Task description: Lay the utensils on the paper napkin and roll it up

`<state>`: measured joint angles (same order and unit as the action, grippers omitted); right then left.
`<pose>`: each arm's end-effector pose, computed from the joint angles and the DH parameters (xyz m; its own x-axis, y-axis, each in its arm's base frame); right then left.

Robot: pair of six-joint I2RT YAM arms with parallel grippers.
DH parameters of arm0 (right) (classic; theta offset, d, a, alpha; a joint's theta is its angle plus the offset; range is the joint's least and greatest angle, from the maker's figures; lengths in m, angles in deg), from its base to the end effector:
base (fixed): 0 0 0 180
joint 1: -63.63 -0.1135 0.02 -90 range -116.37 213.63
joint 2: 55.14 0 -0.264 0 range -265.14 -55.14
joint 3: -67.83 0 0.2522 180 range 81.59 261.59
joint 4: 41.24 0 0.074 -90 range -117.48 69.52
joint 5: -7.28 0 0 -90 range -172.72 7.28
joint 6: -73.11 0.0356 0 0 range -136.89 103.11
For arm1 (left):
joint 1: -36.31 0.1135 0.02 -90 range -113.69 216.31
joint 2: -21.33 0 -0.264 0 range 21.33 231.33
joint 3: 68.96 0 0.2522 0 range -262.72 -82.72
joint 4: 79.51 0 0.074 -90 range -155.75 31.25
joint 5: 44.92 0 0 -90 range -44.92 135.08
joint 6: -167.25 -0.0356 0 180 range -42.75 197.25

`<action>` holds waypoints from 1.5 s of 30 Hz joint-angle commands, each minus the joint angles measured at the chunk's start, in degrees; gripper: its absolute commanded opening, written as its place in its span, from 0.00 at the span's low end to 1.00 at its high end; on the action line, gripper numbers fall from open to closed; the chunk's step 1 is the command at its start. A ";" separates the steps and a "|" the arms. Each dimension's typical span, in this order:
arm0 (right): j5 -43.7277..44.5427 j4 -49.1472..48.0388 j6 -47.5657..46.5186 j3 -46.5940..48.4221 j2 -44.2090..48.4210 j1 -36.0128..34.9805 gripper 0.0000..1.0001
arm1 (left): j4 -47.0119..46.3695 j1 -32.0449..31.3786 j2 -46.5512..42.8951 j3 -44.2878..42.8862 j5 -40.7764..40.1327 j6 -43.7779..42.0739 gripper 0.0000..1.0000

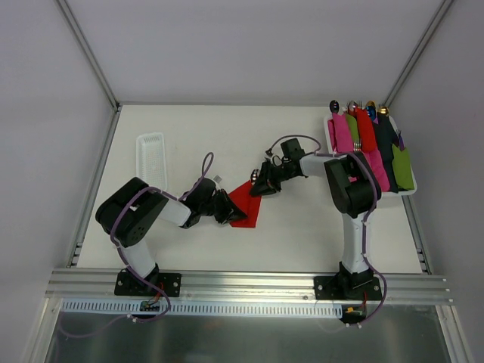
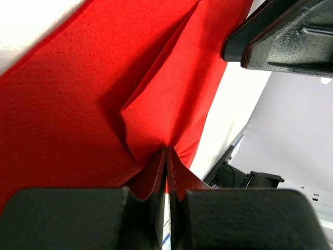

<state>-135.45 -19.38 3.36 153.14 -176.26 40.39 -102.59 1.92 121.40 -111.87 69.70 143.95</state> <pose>0.3675 0.1886 0.1112 -0.9465 -0.1783 -0.2690 -0.3223 0.4799 0.8160 0.2318 -0.1766 0.1019 -0.9160 -0.3848 -0.1132 -0.1090 0.5103 -0.8530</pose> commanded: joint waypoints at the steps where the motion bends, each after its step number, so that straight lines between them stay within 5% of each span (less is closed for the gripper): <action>1: 2.55 -1.15 1.19 -0.27 -2.80 0.74 0.23 | 9.15 0.90 2.32 2.51 -3.97 -3.06 0.01; 13: 5.53 3.50 -1.53 1.92 -3.42 0.74 0.19 | 7.39 0.91 -10.50 3.83 -4.84 -5.79 0.18; 25: 8.43 15.45 -7.68 9.40 -5.70 -0.31 0.15 | 23.83 6.78 -29.84 7.43 -15.57 -5.44 0.42; 34: 10.45 19.94 -9.17 13.18 -6.85 -1.10 0.15 | 15.42 9.96 -27.39 7.87 -7.07 -9.92 0.35; 45: 11.95 23.36 -9.97 15.72 -7.90 -1.54 0.12 | 6.18 5.30 -16.60 -0.99 -3.62 -9.05 0.24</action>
<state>-129.72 1.05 -4.29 167.52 -181.99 38.84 -91.40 8.72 101.25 -109.58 64.56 134.77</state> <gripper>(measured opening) 0.121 0.248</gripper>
